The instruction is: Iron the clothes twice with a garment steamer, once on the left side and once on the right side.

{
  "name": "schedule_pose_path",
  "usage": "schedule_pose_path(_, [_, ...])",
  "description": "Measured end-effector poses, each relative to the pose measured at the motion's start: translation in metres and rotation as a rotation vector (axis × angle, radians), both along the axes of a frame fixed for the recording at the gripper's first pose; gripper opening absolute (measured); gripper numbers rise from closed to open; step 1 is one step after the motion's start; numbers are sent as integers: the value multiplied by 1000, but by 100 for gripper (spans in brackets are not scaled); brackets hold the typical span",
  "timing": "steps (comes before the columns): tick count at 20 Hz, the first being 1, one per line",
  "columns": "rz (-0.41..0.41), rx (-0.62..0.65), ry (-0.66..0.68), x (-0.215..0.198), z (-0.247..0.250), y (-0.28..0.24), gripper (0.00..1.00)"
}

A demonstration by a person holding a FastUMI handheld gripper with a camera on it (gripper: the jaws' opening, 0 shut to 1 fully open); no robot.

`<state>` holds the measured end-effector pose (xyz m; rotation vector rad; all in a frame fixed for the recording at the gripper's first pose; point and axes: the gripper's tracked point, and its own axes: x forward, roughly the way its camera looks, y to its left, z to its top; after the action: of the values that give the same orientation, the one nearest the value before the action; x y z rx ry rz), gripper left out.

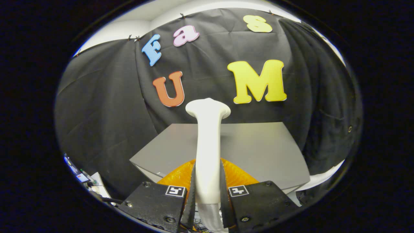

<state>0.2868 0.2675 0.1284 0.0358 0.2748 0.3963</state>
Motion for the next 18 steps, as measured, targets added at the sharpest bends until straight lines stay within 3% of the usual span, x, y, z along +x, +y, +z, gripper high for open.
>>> schedule_pose_path(10, [-169,72,-179,-100,61,-134,35])
schedule_pose_path(18, [-321,98,-264,-134,103,-246,35])
